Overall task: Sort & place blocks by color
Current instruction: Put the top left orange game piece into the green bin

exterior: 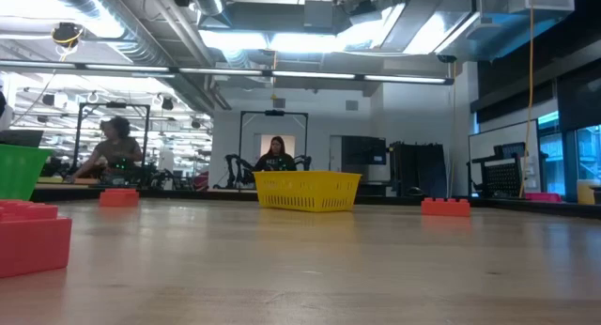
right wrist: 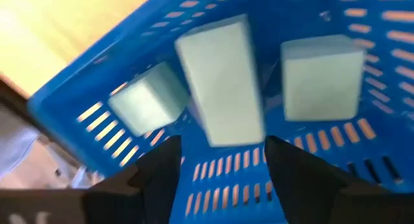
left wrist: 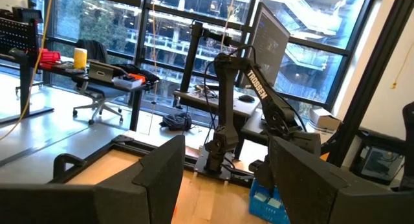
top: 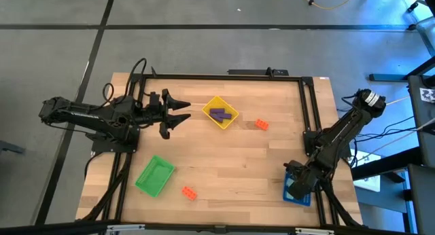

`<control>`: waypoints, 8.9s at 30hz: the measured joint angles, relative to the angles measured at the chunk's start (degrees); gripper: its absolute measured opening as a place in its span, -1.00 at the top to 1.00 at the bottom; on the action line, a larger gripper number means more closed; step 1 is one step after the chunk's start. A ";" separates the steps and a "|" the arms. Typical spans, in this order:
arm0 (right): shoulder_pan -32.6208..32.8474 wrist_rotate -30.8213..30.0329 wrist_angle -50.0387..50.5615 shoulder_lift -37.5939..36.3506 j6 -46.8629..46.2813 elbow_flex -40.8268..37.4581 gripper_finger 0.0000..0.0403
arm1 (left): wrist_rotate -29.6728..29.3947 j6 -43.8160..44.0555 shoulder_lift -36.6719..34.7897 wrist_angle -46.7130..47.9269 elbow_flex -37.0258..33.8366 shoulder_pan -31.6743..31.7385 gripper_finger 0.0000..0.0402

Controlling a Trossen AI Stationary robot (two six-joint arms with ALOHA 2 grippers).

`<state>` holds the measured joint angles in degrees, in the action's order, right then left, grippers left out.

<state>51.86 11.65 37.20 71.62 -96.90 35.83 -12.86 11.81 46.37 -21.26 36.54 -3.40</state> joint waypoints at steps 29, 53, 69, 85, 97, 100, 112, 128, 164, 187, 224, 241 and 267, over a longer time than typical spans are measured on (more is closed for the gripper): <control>-35.66 -47.22 -43.46 -16.21 78.86 8.38 -0.20 | 7.64 8.63 -3.86 0.00 0.01 0.00 -0.08; -41.72 -34.02 -48.55 -16.21 86.62 8.36 -0.20 | 1.66 10.10 -3.50 0.54 0.02 0.00 -0.08; -41.72 -34.52 -46.34 -16.18 86.49 8.31 -0.20 | -14.75 62.55 7.67 74.66 3.03 6.58 -0.08; -41.70 -36.12 -45.47 -16.18 85.16 8.31 -0.20 | -17.92 76.22 12.84 64.04 -8.48 4.33 -0.09; -41.70 -36.07 -44.84 -16.18 85.20 8.31 -0.20 | -17.76 76.32 16.68 61.33 -8.47 4.55 -0.10; -41.70 -36.05 -44.62 -16.18 85.20 8.31 -0.20 | -17.38 77.28 18.82 60.40 -8.47 4.55 -0.10; -41.70 -36.03 -44.53 -16.18 85.27 8.31 -0.20 | -16.55 82.82 24.71 58.91 -8.47 4.55 -0.10; -41.71 -36.03 -44.31 -16.18 85.42 8.31 -0.20 | -16.55 86.60 31.26 56.08 -8.31 4.52 -0.08; -41.72 -34.85 -42.90 -16.18 78.12 8.31 -0.20 | -6.71 28.95 -4.90 19.14 -8.49 4.35 0.35; -41.72 -31.27 -43.81 -16.14 83.85 8.31 -0.16 | 10.42 16.09 -1.64 -6.49 -8.44 4.35 0.35; -41.72 -30.61 -43.32 -16.14 82.30 8.31 -0.15 | 21.46 15.50 -0.52 5.02 -4.35 3.58 0.35; -41.72 -33.01 -36.74 -16.14 85.45 8.31 -0.15 | 10.00 28.50 29.42 76.62 33.75 -30.54 0.35; -41.70 -32.99 -34.43 -16.14 81.64 8.31 -0.15 | 14.57 16.67 40.61 84.28 22.16 -36.24 0.35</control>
<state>10.15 -21.34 2.76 55.48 -15.27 44.14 1.71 28.49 86.98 63.02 58.70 -39.64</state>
